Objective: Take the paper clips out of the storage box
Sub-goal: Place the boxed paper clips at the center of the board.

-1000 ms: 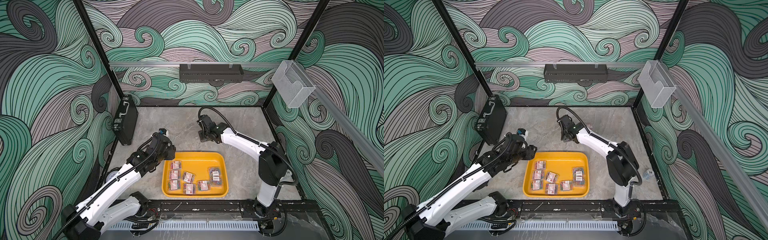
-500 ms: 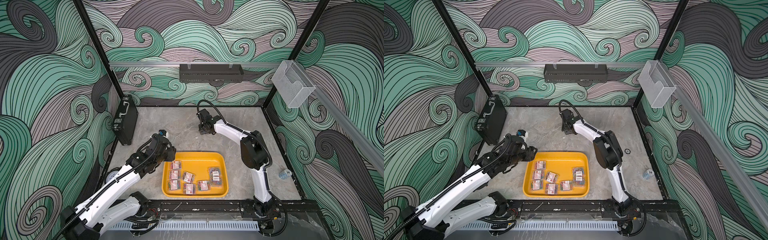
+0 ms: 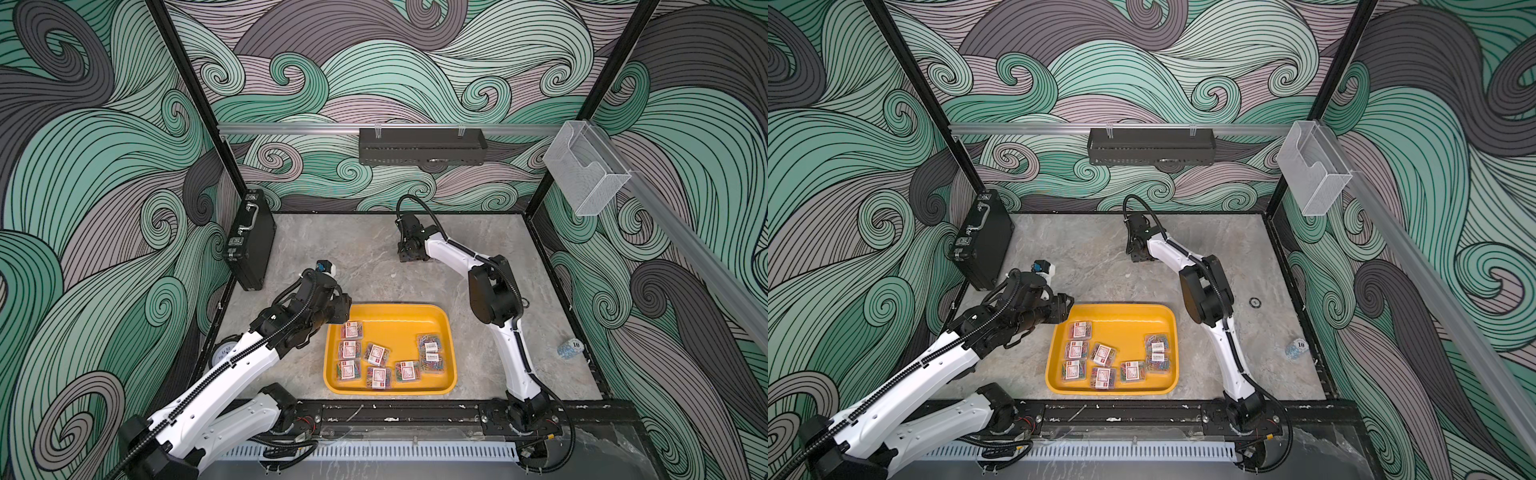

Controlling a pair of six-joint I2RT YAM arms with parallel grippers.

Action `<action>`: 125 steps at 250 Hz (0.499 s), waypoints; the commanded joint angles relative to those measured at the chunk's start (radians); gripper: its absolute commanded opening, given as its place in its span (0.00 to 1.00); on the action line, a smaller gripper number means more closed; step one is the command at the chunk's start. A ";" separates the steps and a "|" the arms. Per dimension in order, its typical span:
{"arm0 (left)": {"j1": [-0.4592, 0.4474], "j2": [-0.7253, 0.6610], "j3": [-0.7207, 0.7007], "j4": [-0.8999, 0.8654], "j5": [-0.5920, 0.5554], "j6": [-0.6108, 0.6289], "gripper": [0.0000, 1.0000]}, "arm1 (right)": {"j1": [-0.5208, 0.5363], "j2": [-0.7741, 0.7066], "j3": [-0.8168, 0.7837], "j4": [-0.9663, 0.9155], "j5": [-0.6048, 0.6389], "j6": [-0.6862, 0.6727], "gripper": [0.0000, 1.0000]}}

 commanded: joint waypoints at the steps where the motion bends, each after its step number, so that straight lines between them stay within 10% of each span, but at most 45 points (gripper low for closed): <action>1: 0.006 -0.020 -0.006 -0.022 -0.003 -0.007 0.59 | -0.015 0.017 0.038 -0.024 -0.030 0.018 0.54; 125: 0.005 -0.056 -0.013 -0.046 -0.020 -0.007 0.59 | -0.029 0.088 0.124 -0.035 -0.036 0.021 0.56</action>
